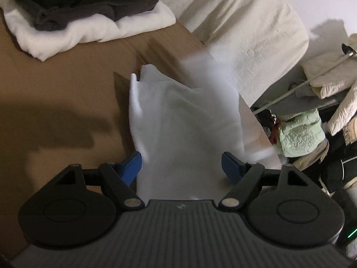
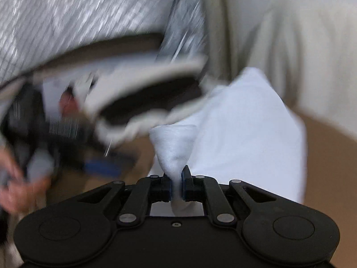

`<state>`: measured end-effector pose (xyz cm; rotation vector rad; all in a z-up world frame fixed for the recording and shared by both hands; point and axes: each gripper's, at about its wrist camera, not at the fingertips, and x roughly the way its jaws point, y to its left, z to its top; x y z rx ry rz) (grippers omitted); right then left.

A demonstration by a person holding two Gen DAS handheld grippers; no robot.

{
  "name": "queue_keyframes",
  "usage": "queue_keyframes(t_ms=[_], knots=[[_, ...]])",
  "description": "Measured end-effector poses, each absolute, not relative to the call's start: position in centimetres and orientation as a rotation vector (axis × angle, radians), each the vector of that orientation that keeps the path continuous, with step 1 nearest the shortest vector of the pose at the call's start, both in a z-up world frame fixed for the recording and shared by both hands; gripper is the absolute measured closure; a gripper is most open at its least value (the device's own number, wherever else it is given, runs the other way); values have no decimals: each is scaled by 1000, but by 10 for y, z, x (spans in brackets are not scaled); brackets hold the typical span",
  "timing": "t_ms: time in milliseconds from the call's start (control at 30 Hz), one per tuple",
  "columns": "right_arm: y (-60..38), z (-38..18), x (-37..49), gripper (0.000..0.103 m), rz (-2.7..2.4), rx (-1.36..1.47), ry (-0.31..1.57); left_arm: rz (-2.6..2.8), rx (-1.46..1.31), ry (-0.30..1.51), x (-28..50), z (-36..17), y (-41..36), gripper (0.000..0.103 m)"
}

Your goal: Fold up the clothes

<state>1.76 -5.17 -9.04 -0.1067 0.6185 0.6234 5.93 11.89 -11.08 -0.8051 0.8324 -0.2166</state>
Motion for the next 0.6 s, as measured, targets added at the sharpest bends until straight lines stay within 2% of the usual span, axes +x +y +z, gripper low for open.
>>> queue_keyframes(t_ms=[100, 167, 400, 600], knots=[[-26, -143, 16, 93, 629, -180, 724, -208, -818, 841, 63, -117, 121, 25], [-23, -160, 13, 93, 607, -217, 731, -202, -826, 847, 66, -121, 123, 25], [-54, -127, 8, 92, 675, -19, 629, -221, -892, 796, 63, -123, 131, 25], [-50, -125, -17, 91, 662, -104, 558, -187, -902, 779, 63, -124, 131, 25]])
